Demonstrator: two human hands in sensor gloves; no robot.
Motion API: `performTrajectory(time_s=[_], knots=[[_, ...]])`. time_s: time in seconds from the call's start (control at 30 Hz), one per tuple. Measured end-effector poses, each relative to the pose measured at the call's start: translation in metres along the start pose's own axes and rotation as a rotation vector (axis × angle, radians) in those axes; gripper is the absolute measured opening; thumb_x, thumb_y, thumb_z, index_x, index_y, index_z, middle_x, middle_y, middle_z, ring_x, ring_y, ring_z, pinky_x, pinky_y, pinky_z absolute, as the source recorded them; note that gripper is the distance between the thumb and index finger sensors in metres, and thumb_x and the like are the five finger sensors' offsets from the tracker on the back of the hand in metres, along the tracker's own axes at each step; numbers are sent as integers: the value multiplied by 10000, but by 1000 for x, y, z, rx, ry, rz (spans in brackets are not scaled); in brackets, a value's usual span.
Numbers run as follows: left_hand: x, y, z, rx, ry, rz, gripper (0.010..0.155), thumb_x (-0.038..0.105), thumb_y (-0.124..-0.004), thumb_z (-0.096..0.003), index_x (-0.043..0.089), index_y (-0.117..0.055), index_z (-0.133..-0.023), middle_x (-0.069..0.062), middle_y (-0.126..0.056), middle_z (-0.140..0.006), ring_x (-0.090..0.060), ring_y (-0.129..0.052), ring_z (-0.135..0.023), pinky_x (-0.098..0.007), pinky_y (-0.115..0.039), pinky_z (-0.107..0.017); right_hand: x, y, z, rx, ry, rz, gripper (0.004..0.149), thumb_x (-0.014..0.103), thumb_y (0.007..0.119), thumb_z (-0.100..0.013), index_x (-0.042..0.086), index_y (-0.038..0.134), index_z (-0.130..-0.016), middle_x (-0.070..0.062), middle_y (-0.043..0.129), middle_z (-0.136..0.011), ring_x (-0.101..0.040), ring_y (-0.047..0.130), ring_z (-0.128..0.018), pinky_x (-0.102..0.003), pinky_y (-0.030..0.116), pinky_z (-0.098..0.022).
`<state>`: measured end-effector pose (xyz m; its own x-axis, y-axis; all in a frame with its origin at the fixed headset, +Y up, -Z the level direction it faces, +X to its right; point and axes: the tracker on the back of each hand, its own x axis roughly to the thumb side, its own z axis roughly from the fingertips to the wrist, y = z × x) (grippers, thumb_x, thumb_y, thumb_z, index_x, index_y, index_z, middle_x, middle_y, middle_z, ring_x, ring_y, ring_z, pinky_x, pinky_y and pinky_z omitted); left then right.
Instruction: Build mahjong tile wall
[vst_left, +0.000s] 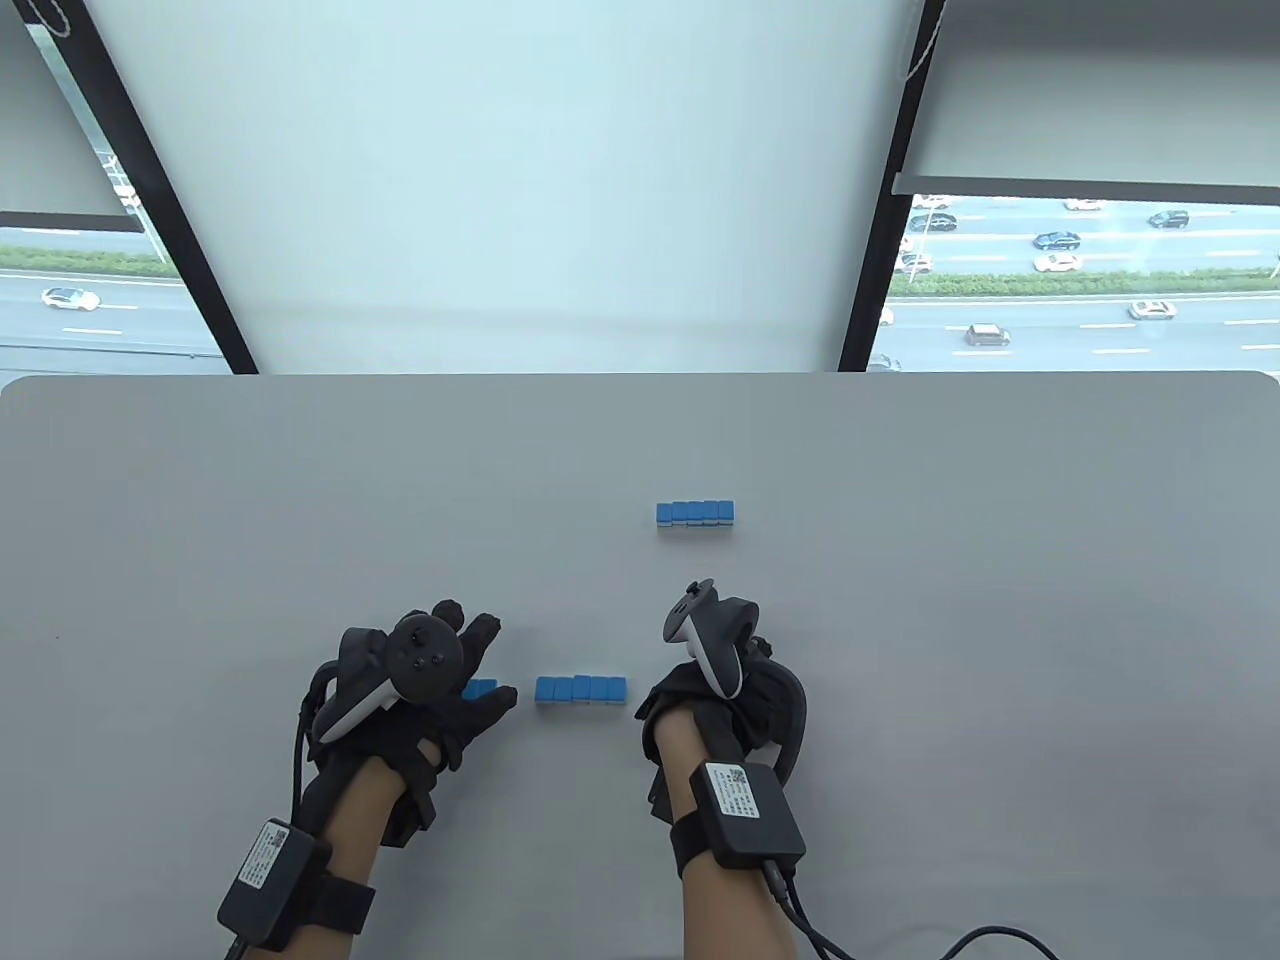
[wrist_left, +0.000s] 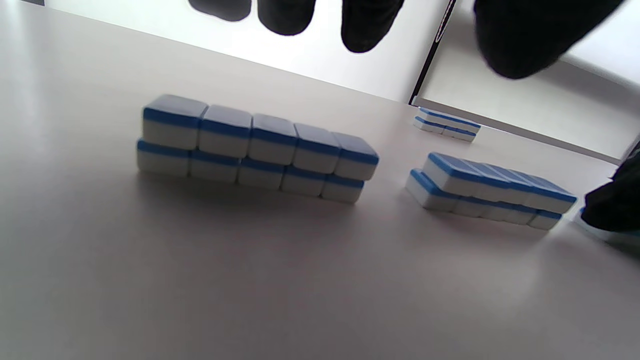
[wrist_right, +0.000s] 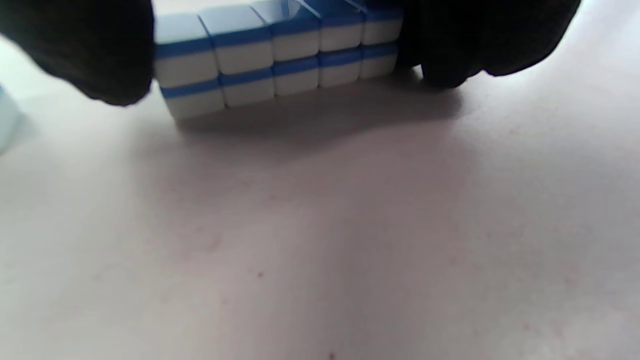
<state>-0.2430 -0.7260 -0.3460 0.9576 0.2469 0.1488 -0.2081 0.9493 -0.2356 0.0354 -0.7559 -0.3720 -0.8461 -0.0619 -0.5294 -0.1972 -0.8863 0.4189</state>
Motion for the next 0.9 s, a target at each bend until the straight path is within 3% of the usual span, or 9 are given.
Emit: performTrajectory(time_s=[0.5,0.9], knots=[[0,0,0,-3,6,-18,830,683,-692,-405,327,-466,-1119,-78,-375,-1204,-458,-360,-1083,-752,-317,-693,1,-6,0,-12,-3,62,1069,609,854,-321,-10,306,-999,-310,488,-969,-592,670,-826,-660,647,-616],[-3,2,0,3,25,-28,832,682,-695,-403,326,-465,-1119,-79,-374,-1204,-457,-361,-1083,-754,-320,-691,-16,-23,-36,-6,-108,145,1051,604,855,-319,33,306,-1010,-293,481,-986,-574,662,-848,-643,633,-642]])
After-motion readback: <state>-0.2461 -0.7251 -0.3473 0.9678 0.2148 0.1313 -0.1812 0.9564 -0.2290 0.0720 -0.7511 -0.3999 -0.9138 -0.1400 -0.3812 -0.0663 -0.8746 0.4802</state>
